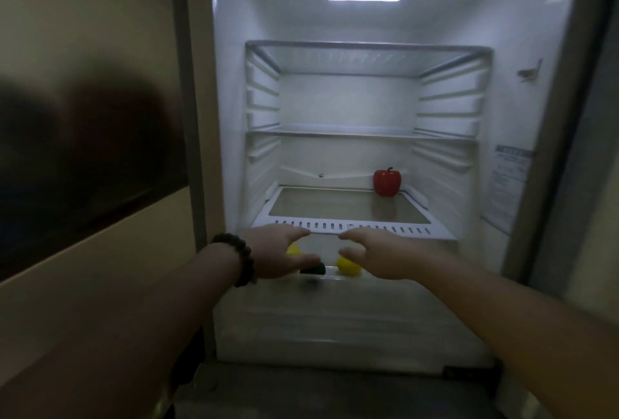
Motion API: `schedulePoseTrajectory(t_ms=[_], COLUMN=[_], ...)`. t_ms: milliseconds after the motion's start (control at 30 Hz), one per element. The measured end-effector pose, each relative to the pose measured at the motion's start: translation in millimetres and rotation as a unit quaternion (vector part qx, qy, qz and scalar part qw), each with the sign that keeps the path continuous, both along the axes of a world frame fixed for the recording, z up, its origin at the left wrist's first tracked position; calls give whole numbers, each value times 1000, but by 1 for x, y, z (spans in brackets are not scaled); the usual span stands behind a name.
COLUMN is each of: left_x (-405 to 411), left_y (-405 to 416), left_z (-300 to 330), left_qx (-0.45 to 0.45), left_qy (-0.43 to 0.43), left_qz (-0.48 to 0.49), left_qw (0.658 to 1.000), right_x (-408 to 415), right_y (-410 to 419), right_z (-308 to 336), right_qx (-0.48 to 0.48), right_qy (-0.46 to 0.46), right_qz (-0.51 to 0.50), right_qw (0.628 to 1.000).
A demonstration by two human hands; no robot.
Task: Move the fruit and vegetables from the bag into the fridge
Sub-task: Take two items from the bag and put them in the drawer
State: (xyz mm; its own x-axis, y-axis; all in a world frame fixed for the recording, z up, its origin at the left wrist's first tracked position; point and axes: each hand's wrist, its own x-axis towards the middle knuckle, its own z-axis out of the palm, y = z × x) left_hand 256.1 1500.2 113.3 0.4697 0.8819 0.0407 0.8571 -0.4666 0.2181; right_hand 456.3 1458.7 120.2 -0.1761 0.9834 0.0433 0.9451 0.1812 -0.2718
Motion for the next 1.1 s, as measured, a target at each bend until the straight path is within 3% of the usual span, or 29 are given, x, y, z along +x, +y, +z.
schedulePoseTrajectory(t_ms=[200,333,500,733,967,1100], left_x=[-12,-5,23,83,153,181], left_y=[-75,-140,-207,-305,-431,-533], left_z=[-6,-29,-62,-92,-118,-131], left_qx=[140,170,138,130,103,101], left_qy=[-62,-101,-103,-138,-128,-146], left_qz=[-25,-63,-131,-259,-361,-431], left_qw=[988,978,976,947,918,885], right_x=[-4,-7,-5,28,66,72], right_y=[-83,-152,-242,-365,-531,-652], right_z=[-11,-27,-56,-82,-110,-131], right_qx=[129,208,249,239,231,220], right_qy=[120,171,115,23,-17,-5], right_qz=[-85,-132,-174,-247,-384,-455], right_qw=[981,954,946,939,894,863])
